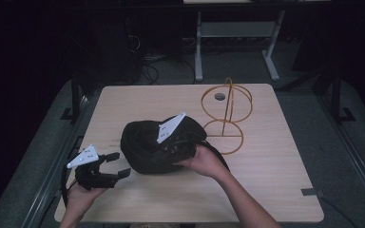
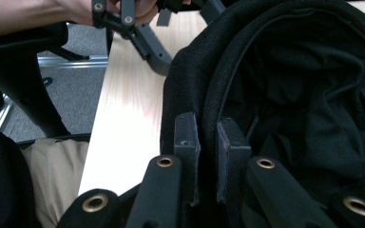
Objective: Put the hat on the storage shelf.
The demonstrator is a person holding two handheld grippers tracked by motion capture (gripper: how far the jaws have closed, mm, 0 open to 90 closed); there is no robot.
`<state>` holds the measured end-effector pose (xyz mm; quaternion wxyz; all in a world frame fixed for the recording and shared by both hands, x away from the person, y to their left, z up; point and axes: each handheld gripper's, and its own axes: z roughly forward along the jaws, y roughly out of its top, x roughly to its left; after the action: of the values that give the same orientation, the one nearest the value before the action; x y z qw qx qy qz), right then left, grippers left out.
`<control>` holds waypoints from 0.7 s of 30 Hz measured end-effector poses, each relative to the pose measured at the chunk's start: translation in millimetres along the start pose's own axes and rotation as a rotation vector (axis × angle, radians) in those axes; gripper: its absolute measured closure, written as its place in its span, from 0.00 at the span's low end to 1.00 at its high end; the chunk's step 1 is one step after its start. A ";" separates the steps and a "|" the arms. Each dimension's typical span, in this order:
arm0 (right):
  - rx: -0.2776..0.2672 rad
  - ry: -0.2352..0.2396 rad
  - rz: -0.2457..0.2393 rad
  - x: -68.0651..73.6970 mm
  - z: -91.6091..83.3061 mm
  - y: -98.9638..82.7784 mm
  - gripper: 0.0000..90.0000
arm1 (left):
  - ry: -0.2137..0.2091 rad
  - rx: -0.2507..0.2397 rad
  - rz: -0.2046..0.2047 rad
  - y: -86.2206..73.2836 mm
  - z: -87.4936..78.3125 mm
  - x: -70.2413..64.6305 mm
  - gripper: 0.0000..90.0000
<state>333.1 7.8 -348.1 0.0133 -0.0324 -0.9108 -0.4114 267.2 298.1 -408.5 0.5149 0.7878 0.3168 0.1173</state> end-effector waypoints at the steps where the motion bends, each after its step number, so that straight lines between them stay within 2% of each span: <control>1: -0.004 0.000 0.001 0.2 -2.4 1.4 0.90 | -0.008 -0.012 0.004 2.3 0.4 -1.1 0.21; 3: -0.019 -0.002 0.000 -0.4 -7.8 4.9 0.90 | -0.024 -0.038 0.009 7.6 0.4 -3.8 0.20; 7: -0.041 -0.004 0.002 -2.3 -15.9 9.6 0.90 | -0.029 -0.069 0.022 17.2 2.5 -8.3 0.19; 12: -0.057 -0.004 0.001 -2.5 -21.6 14.7 0.90 | -0.017 -0.062 0.033 25.0 11.9 -12.0 0.18; 14: -0.076 0.002 0.009 -3.1 -24.1 16.0 0.90 | -0.013 -0.061 0.052 27.5 15.2 -13.5 0.18; 17: -0.082 0.016 0.011 -2.4 -25.0 17.7 0.90 | -0.015 -0.083 0.066 31.7 20.2 -14.5 0.18; 21: -0.090 0.027 0.015 -2.6 -27.2 19.4 0.90 | -0.013 -0.087 0.094 35.9 25.5 -16.1 0.24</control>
<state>337.0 0.1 -315.7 0.0271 -0.0344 -0.8908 -0.4522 281.4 259.7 -385.7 0.5446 0.7795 0.2707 0.1499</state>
